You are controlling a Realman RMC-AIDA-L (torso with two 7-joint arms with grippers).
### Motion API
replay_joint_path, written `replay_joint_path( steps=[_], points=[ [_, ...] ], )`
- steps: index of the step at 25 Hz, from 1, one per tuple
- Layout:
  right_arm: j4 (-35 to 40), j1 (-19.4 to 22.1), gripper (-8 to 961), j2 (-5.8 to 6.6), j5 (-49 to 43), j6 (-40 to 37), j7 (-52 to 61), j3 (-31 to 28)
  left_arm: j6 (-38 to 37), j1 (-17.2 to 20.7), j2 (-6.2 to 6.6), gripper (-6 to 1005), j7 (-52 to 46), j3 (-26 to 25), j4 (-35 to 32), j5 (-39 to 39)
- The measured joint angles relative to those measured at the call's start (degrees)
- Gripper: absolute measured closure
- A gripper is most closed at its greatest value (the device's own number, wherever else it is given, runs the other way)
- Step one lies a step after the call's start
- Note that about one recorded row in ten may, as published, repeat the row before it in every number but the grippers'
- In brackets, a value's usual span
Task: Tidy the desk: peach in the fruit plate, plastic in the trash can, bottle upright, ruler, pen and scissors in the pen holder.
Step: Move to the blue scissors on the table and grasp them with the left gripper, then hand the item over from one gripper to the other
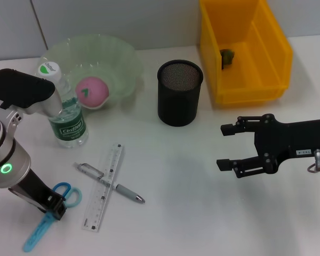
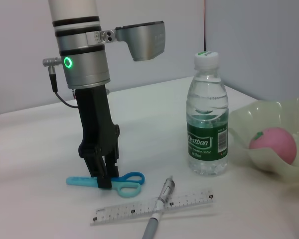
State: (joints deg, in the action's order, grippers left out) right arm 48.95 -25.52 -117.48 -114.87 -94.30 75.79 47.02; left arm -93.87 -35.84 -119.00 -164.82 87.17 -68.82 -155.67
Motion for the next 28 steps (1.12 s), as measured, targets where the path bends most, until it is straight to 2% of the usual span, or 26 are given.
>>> replay_joint_path(
  steps=[12, 23, 28],
  points=[
    [0.00, 0.08, 200, -0.03, 0.00, -0.03, 0.17, 0.00, 0.58, 0.45, 0.01, 604, 0.51, 0.75, 0.00, -0.10],
    [0.00, 0.21, 206, -0.03, 0.09, -0.17, 0.37, 0.00, 1.45, 0.63, 0.08, 642, 0.55, 2.27, -0.14, -0.54],
    [0.00, 0.31, 210, -0.03, 0.15, -0.18, 0.41, 0.00, 1.41, 1.04, 0.10, 690, 0.55, 2.19, -1.76, -0.42]
  ],
)
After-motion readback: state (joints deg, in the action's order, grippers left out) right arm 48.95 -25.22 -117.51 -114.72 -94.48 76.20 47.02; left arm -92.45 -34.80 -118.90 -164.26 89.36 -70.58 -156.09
